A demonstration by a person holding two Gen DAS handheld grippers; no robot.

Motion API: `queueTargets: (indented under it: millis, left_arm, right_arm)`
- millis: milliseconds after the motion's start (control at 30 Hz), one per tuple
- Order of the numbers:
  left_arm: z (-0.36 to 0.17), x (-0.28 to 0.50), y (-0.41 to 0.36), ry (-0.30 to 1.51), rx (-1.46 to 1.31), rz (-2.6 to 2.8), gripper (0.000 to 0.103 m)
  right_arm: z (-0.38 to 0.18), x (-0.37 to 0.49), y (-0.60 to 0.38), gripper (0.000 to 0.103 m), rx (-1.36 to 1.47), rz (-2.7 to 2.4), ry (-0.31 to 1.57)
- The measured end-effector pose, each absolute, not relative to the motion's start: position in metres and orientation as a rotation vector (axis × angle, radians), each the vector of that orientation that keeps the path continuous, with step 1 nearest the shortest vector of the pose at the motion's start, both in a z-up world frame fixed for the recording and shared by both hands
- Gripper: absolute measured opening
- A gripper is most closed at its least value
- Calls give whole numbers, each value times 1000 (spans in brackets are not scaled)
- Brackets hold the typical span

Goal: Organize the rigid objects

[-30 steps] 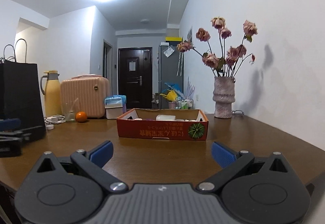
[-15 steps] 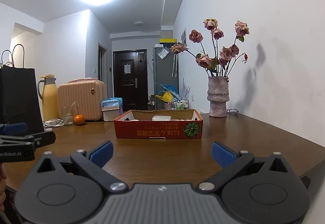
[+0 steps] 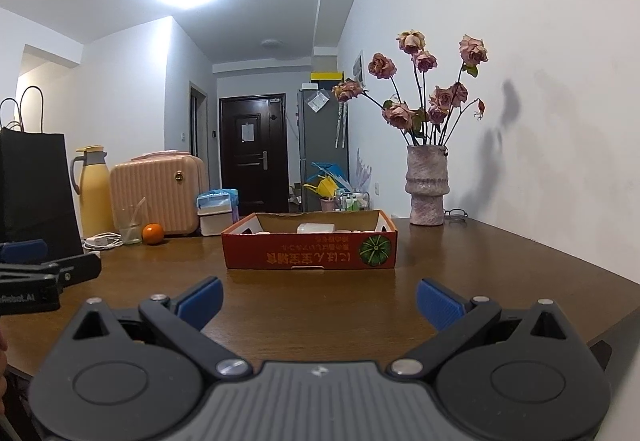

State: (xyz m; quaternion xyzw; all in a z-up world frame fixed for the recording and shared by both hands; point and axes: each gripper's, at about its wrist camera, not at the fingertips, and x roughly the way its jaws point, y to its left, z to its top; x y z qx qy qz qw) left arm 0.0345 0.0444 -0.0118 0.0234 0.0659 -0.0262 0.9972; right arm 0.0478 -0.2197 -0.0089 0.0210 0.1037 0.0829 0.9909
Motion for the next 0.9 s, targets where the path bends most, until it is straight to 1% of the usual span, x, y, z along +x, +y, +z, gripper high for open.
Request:
queueTargets:
  millis: [900]
  left_arm:
    - [-14,35,43,137,57,-66,103]
  right_arm:
    - [-10,51,-219,103,43,157,219]
